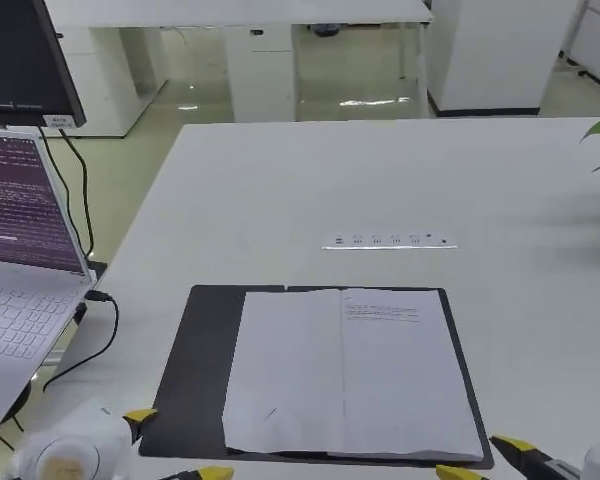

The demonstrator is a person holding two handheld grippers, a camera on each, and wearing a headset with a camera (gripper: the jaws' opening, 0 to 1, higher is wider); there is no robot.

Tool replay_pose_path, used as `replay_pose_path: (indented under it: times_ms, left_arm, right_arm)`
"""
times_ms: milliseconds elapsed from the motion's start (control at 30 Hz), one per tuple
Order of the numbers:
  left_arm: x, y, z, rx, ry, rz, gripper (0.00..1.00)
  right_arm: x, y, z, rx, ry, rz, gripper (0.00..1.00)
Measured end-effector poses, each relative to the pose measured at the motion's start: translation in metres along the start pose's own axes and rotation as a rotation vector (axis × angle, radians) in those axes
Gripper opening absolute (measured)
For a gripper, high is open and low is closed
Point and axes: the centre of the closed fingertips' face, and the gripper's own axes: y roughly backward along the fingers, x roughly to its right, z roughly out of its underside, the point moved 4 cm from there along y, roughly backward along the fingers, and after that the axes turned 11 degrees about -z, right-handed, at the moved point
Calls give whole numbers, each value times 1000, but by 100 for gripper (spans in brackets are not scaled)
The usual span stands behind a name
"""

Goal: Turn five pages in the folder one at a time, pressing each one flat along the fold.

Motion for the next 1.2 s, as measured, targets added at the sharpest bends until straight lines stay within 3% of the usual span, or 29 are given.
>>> replay_pose_path:
  times_ms: [233, 367, 700, 967, 1200]
  left_arm:
    - [10, -7, -7, 7, -16, 32, 73]
    - [19, -14, -9, -1, -38, 76, 71]
    - [45, -35, -23, 5, -88, 163, 71]
    - [59, -54, -33, -6, -102, 215, 70]
    - [86, -77, -46, -17, -87, 292, 68]
  right_arm:
    - [3, 4, -2, -7, 4, 9, 60]
    - [4, 7, -4, 2, 4, 20, 59]
    - [1, 15, 0, -1, 1, 42, 60]
    - [0, 20, 4, -1, -19, 58, 60]
    - [2, 24, 11, -5, -43, 72, 60]
